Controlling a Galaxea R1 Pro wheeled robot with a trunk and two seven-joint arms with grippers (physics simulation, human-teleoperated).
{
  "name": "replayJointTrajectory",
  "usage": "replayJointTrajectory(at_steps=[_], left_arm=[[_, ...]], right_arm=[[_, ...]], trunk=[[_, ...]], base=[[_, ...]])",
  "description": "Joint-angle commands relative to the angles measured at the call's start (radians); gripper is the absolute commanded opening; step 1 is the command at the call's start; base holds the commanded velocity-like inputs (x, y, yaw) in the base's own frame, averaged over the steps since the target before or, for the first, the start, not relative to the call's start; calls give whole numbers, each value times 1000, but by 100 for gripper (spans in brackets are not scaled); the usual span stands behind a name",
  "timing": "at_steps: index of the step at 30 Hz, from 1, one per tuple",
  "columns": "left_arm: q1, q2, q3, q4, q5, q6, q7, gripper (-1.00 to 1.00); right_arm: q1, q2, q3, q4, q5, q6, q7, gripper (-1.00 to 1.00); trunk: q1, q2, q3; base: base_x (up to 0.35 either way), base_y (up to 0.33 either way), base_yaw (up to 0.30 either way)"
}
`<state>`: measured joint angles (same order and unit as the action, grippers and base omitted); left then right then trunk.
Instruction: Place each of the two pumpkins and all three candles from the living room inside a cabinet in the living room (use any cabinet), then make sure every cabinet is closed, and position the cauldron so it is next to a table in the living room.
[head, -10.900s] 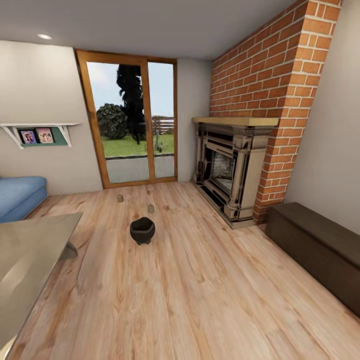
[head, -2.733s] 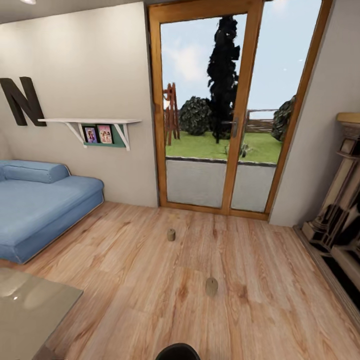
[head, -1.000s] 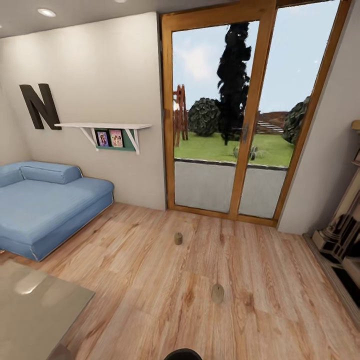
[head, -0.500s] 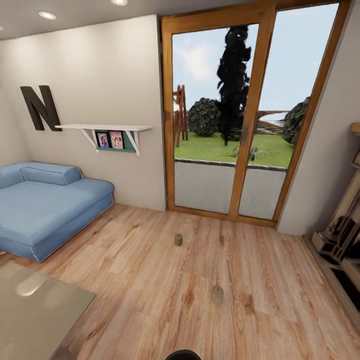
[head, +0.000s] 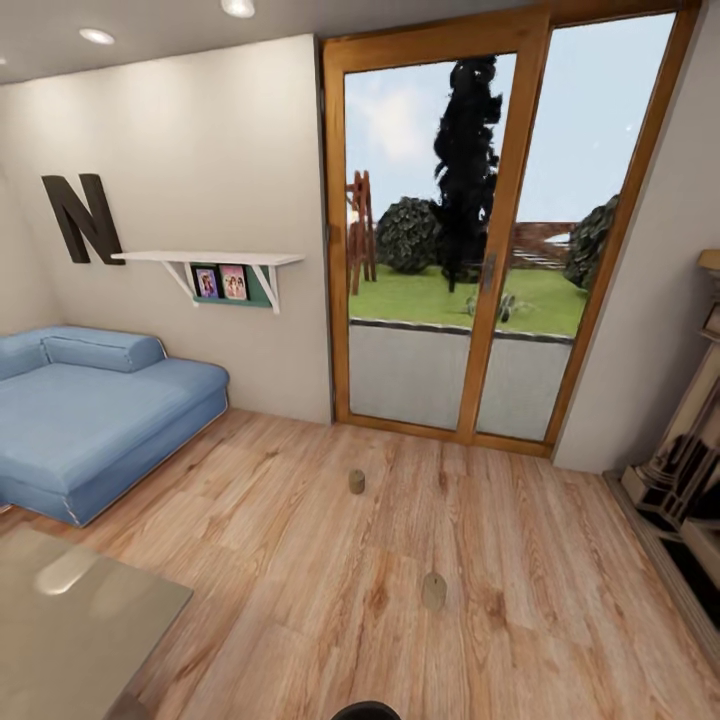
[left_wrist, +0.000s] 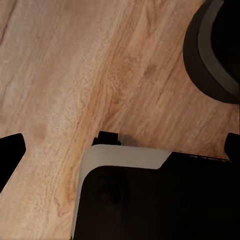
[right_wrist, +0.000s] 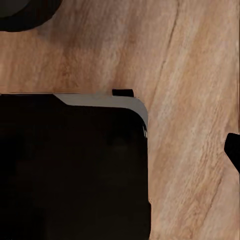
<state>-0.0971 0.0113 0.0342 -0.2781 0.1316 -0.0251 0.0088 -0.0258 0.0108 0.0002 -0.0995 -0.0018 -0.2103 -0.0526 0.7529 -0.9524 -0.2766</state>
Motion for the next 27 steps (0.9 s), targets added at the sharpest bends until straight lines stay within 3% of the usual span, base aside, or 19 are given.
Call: replayJointTrajectory(at_steps=[1, 7, 12, 16, 20, 23, 27], left_arm=[[-20, 0, -1, 1, 10, -1, 1, 100], [-109, -4, 0, -2, 12, 4, 3, 100], [-125, -8, 0, -8, 10, 3, 2, 100], [-139, -5, 0, -14, 11, 18, 2, 100], [-188, -5, 0, -15, 12, 93, 2, 100], [-236, -16, 2, -34, 13, 126, 2, 100], [-253, -28, 2, -33, 14, 151, 2, 100]], right_arm=[[0, 1, 0, -45, 0, -6, -4, 100], [0, 7, 5, -199, 11, 5, -3, 100], [0, 15, 6, -221, 14, 4, -2, 100], [-3, 18, 6, -298, 14, 14, -2, 100], [-27, 21, 6, -422, 14, 151, -7, 100], [-109, 45, 6, -452, 10, 294, -10, 100], [-154, 73, 7, -430, 10, 331, -17, 100]], trunk=[[-4, 6, 2], [-27, 48, 21], [-46, 83, 36], [-61, 111, 49], [-77, 139, 61], [-88, 160, 71], [-104, 188, 83]], base=[[0, 0, 0], [0, 0, 0], [0, 0, 0], [0, 0, 0], [0, 0, 0], [0, 0, 0], [0, 0, 0]])
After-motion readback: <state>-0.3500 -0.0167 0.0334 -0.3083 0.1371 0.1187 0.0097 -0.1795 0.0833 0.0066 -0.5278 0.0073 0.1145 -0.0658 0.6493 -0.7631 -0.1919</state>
